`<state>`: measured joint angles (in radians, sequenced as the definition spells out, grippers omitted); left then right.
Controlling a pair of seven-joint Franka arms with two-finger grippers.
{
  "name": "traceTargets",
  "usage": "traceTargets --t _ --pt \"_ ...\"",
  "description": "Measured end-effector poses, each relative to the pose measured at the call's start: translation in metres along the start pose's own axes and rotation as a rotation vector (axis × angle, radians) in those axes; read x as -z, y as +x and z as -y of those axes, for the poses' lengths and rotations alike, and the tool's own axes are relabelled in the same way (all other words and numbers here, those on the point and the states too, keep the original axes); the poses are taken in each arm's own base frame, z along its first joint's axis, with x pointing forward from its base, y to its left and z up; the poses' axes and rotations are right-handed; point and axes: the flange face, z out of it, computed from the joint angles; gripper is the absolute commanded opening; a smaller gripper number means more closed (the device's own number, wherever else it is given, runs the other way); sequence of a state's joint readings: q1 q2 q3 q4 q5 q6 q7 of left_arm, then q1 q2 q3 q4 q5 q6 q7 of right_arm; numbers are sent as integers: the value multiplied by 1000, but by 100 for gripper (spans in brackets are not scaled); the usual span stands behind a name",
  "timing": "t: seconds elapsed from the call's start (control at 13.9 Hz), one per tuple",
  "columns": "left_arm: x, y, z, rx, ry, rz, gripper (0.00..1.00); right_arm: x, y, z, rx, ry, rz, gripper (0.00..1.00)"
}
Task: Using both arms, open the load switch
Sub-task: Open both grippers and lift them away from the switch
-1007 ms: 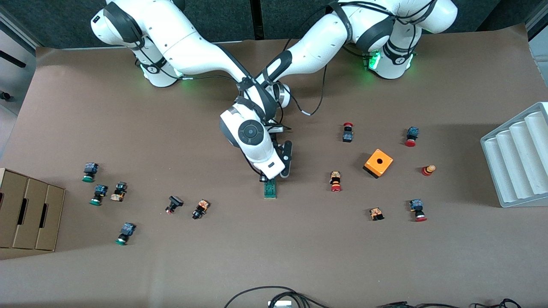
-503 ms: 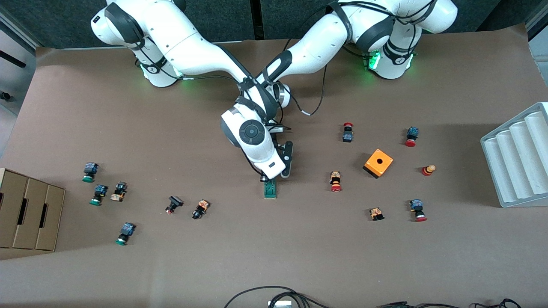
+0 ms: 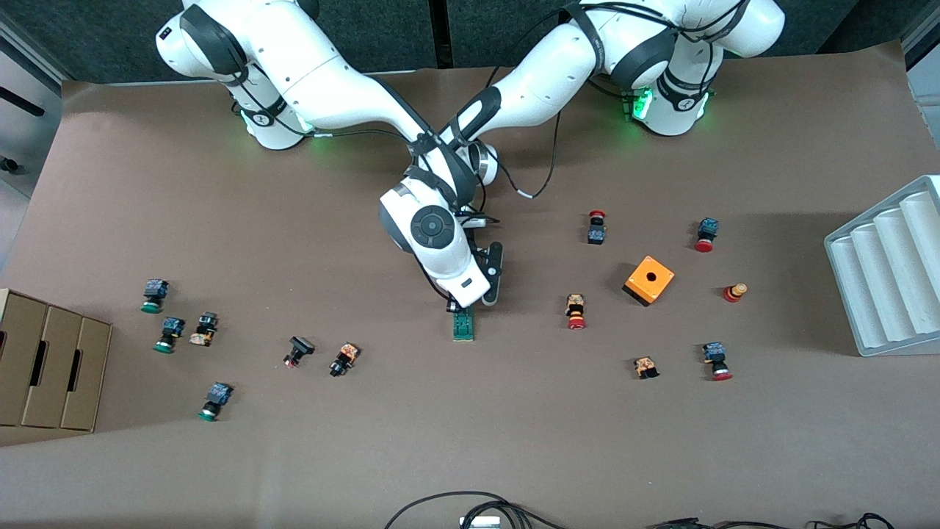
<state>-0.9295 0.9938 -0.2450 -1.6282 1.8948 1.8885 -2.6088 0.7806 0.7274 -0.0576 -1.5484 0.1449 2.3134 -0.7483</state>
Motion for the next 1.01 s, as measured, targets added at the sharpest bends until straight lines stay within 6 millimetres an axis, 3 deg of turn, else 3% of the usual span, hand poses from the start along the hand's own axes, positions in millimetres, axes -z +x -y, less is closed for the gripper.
traceTargets --t 0.07,0.14,0.29,0.36,0.43,0.5,0.58,1.01 --pt "0 0 0 0 0 0 20 1 0 0 0 -1 -1 94" --pt "0 0 0 0 0 0 20 1 -1 -2 -2 -4 -2 100" --pt "0 0 0 0 0 0 23 3 -3 -6 -6 -9 -1 100" --pt "0 0 0 0 0 0 37 3 -5 -8 -9 -11 -1 100" --pt "0 0 0 0 0 0 59 4 -5 -8 -10 -12 -2 100" --pt "0 0 0 0 0 0 91 6 -4 -9 -10 -14 -5 100" --pt "0 0 0 1 -6 1 100 11 -3 -9 -10 -18 -10 100" --pt "2 -1 -3 2 -18 10 100 85 -3 -16 -40 -34 -46 100"
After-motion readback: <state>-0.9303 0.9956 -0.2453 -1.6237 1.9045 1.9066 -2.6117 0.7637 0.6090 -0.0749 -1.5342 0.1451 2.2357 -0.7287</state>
